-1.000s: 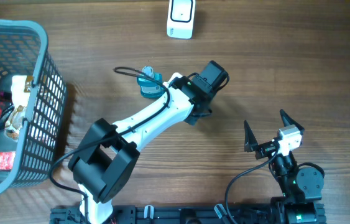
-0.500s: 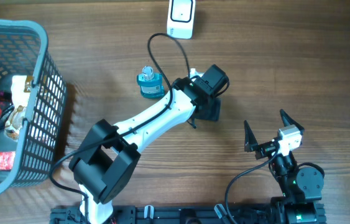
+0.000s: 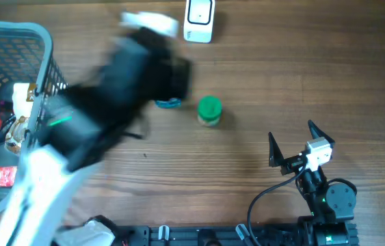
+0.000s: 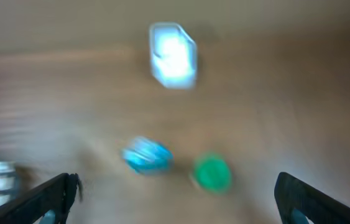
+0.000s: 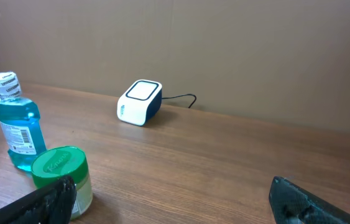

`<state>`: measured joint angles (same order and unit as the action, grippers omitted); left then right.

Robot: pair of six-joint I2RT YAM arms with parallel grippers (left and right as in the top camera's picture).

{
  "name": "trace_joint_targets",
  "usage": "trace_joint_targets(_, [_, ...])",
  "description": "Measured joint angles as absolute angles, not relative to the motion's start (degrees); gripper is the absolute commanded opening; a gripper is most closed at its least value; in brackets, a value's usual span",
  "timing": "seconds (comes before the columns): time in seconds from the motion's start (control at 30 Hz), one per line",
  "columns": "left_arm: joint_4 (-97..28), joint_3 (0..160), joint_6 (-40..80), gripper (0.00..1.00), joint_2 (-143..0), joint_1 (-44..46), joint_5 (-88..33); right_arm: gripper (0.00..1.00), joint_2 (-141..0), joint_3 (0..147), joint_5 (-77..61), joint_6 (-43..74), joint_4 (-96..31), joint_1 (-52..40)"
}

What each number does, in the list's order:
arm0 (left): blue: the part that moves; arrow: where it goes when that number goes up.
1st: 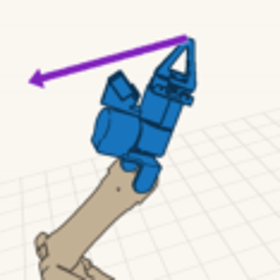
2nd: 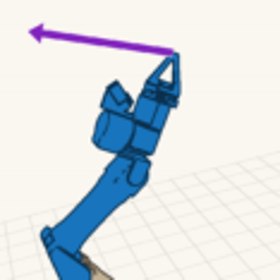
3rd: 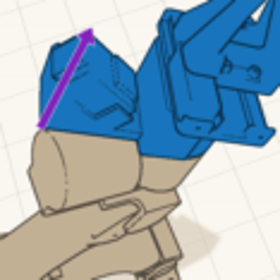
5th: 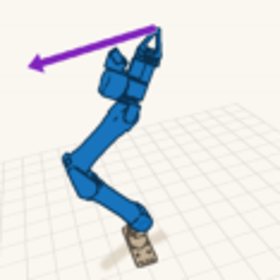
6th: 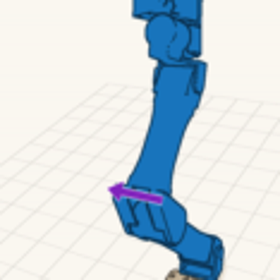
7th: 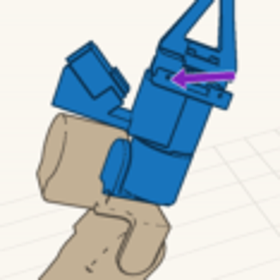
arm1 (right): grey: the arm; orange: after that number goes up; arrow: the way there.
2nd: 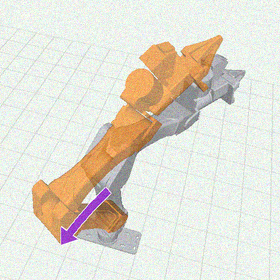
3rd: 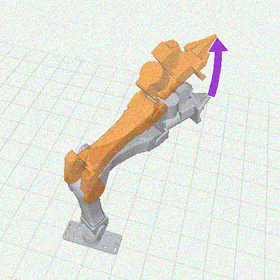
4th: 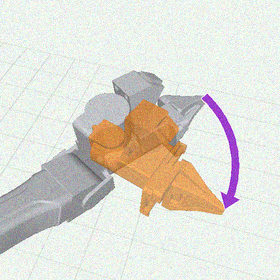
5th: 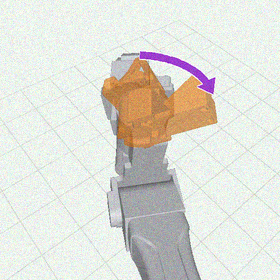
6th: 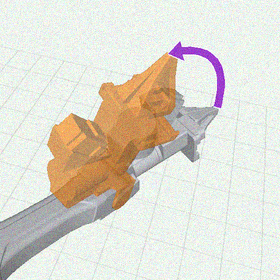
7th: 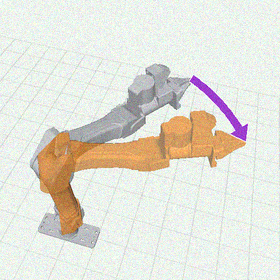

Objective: Scan the item barcode
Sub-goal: 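Place the green-lidded jar on the table beside the mouthwash, then reach into the basket and grasp the clear snack bag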

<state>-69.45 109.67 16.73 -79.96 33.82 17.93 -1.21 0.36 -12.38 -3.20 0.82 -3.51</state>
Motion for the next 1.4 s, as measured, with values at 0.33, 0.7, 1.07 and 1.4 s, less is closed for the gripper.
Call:
trace_joint_targets(0.33, [-68.49, 110.83, 18.02, 1.0, -83.44, -31.75, 7.11, 1.0, -1.21, 0.36, -12.36, -3.2, 0.82, -3.6])
trace_joint_targets(0.7, [-56.45, 86.0, 16.75, 1.0, -97.19, -34.3, 4.54, 1.0, -1.21, 0.36, -12.36, -3.2, 0.8, -3.6])
trace_joint_targets(1.07, [-47.48, 67.79, 19.29, 1.0, -97.12, -46.57, -1.34, 1.0, -1.21, 0.36, -12.36, -3.2, 0.84, -3.6])
trace_joint_targets(1.4, [-35.9, 60.77, 19.49, 1.0, -97.12, -46.57, -5.93, 1.0, -1.21, 0.36, -12.36, -3.2, 0.82, -3.6])
